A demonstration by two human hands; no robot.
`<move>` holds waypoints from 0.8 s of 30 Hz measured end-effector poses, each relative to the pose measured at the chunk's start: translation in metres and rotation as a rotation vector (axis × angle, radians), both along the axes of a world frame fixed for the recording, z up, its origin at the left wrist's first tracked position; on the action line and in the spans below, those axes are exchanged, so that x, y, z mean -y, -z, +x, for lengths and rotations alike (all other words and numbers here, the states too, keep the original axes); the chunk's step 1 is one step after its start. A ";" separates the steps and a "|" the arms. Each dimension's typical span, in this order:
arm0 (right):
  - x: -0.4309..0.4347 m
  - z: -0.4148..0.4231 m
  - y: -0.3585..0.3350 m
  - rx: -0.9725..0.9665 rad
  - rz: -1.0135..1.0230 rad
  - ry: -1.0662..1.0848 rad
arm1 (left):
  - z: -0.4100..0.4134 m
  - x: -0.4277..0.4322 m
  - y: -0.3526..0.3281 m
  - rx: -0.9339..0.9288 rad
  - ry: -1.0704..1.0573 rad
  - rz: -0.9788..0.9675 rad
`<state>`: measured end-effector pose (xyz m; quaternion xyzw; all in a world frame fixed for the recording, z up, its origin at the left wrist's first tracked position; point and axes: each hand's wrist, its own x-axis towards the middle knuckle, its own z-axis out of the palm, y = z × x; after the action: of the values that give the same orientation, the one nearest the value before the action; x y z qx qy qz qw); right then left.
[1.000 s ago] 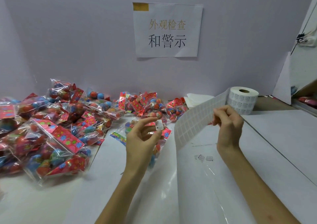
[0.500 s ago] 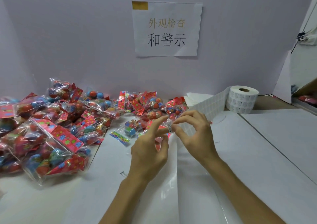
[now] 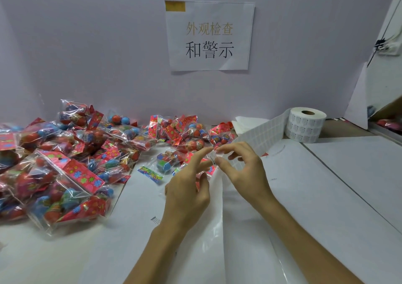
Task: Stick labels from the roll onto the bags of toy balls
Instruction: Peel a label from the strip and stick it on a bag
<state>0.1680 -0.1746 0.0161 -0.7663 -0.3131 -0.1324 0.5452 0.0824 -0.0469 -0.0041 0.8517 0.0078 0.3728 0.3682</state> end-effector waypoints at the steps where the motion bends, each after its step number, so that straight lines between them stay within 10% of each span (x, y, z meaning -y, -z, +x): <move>1: 0.000 0.000 0.000 -0.002 -0.009 -0.011 | 0.000 -0.001 0.001 -0.004 -0.010 -0.005; 14: -0.001 0.002 0.004 0.101 0.003 -0.085 | 0.007 -0.032 0.002 -0.477 -0.538 -0.087; 24: 0.002 0.010 0.014 0.216 -0.325 -0.021 | 0.004 -0.043 0.002 -0.679 -0.414 -0.178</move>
<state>0.1778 -0.1763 0.0017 -0.8222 -0.3950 -0.1561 0.3789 0.0864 -0.0036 -0.0058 0.8716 0.3326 0.1344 0.3341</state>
